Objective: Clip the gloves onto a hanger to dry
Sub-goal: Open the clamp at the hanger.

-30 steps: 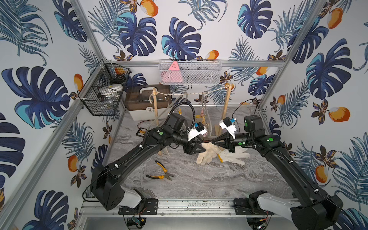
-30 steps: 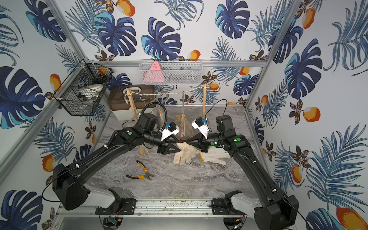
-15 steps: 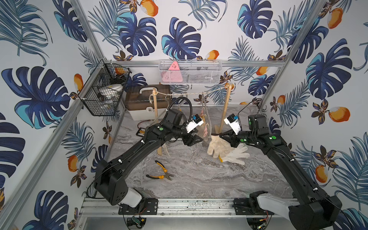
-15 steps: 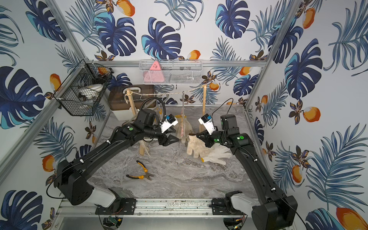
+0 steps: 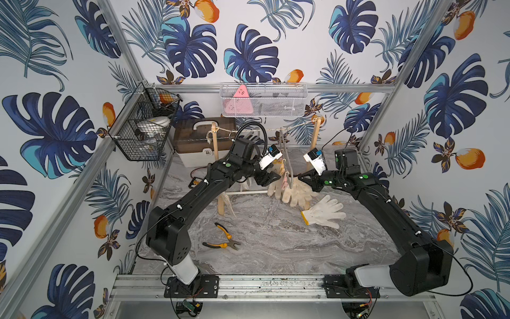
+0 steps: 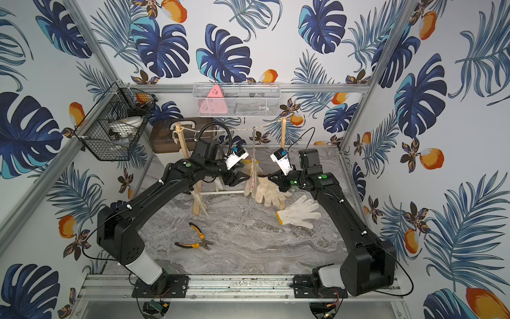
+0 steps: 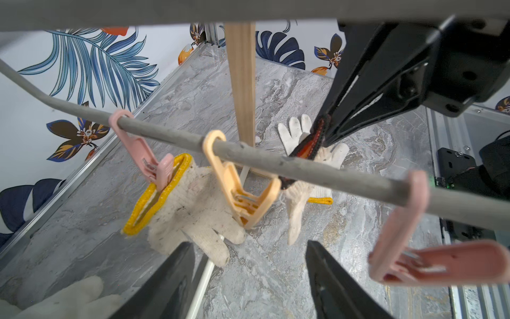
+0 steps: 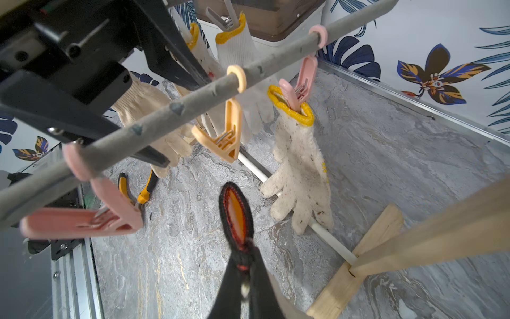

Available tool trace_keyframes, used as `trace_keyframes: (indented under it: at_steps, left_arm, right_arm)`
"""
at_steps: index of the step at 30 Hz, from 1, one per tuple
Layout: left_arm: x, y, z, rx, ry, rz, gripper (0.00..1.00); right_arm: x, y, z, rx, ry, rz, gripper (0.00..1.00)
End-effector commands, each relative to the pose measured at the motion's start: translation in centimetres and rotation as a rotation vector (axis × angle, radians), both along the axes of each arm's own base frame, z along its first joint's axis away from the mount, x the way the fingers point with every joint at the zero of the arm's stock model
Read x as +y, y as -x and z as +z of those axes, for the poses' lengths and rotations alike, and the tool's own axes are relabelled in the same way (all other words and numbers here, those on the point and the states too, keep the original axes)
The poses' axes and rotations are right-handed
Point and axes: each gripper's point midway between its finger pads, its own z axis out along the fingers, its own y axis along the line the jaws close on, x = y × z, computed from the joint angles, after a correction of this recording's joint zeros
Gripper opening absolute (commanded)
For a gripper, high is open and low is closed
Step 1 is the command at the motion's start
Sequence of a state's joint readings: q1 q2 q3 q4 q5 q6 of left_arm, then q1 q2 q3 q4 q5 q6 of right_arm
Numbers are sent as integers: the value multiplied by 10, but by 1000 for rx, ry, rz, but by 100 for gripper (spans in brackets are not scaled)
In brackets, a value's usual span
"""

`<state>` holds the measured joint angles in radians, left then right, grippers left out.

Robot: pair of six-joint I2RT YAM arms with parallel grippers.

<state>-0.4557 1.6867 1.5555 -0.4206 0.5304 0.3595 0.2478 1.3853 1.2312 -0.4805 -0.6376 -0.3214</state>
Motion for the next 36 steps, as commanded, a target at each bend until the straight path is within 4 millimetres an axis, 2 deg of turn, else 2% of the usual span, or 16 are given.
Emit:
trace_keyframes:
  at_steps: [1,13,15,25,30,36]
  left_arm:
    - [-8,0,6,-5,24,-58,70]
    - [-30,-8,5,83,141,-126,67]
    - [-33,-9,12,96,190,-136,66]
    - [-39,-8,17,142,258,-183,46]
    - [-36,-9,19,139,276,-181,29]
    - [-35,-6,22,144,293,-194,22]
  right_arm:
    - [6,-7,12,-41,-34,22,0]
    - [13,-10,6,-24,-47,56,0]
    - [13,-11,6,-20,-49,57,0]
    - [14,-11,2,-6,-50,62,0]
    - [16,-10,1,-3,-59,75,0]
    - [27,0,-11,37,-93,133,0]
